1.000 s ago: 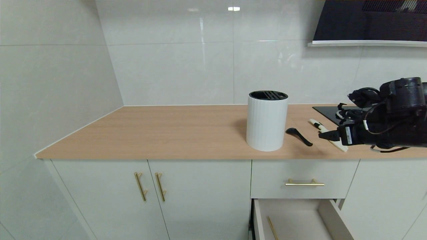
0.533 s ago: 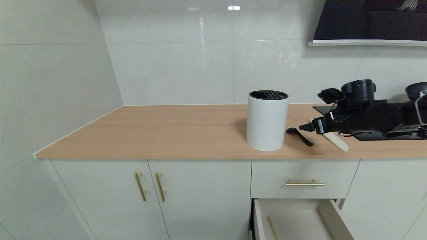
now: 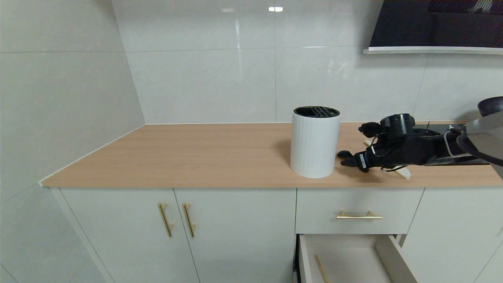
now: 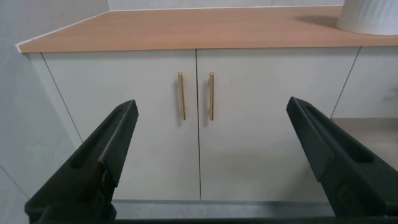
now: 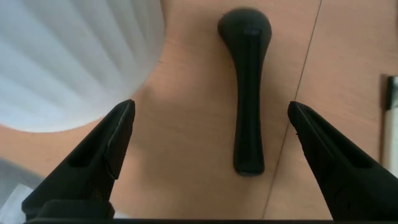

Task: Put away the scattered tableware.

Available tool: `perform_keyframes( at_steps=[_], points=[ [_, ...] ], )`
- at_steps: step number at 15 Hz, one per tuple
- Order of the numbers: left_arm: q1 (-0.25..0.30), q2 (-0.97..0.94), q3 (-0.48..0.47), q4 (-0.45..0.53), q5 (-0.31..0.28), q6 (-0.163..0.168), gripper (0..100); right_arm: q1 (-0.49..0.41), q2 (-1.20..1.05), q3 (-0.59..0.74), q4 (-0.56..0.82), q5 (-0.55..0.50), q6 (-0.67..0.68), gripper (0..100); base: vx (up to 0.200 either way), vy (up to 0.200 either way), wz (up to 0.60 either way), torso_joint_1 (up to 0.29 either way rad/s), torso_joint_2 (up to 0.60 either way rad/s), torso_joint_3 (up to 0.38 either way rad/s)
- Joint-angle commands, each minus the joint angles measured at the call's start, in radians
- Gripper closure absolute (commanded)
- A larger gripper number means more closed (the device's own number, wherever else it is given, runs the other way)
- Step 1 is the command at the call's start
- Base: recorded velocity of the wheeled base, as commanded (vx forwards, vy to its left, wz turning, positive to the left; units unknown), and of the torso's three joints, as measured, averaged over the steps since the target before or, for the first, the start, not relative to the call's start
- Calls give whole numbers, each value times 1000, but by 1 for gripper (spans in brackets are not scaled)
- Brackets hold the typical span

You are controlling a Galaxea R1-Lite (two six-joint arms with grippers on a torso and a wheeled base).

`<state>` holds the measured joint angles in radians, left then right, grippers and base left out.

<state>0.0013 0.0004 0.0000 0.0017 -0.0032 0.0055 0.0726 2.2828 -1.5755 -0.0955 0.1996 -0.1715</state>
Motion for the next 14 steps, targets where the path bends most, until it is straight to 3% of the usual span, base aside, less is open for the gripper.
perform_keyframes(
  at_steps=[1,14],
  points=[
    [0,0,0,0,0,1,0,-17,40,-38,0,0,4,0,0,0,0,0,0,0],
    [0,0,0,0,0,-1,0,-42,129,-113,-4,3,49,0,0,0,0,0,0,0]
  ],
)
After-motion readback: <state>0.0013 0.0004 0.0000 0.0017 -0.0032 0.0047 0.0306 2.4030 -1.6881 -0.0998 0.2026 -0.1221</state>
